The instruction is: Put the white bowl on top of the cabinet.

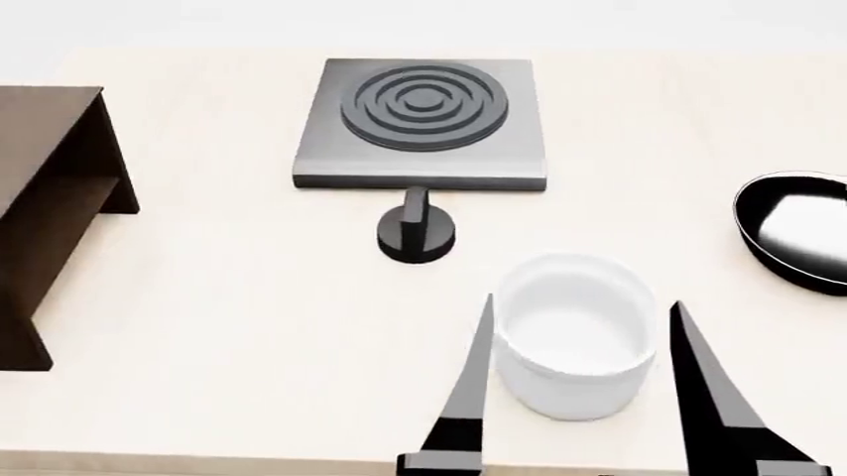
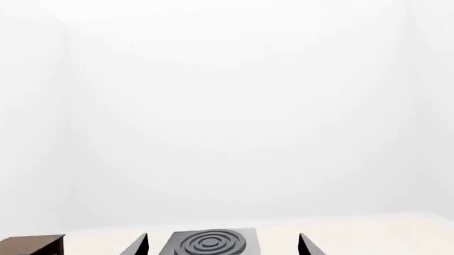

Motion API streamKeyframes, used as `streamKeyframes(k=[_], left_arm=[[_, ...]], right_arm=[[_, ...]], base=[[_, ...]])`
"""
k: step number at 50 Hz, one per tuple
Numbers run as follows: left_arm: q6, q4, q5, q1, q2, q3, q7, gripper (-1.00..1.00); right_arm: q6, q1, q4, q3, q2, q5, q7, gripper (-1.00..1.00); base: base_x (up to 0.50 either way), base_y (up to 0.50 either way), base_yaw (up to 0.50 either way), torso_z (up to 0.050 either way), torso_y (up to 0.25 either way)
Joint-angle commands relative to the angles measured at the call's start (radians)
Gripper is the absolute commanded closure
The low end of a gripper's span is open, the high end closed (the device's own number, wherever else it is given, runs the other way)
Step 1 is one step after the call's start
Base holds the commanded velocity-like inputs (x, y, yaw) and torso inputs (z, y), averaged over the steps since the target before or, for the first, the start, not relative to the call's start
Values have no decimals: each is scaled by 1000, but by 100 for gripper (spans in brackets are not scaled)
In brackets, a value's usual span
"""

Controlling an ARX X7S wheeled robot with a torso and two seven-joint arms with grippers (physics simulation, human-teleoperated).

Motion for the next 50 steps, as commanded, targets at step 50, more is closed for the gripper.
streamKeyframes(k=[50], left_arm=[[17, -20, -14, -5, -16, 18, 2, -100]], right_arm=[[-159, 100, 23, -163, 156, 69, 201, -100]], base=[[120, 237, 0, 0, 0]])
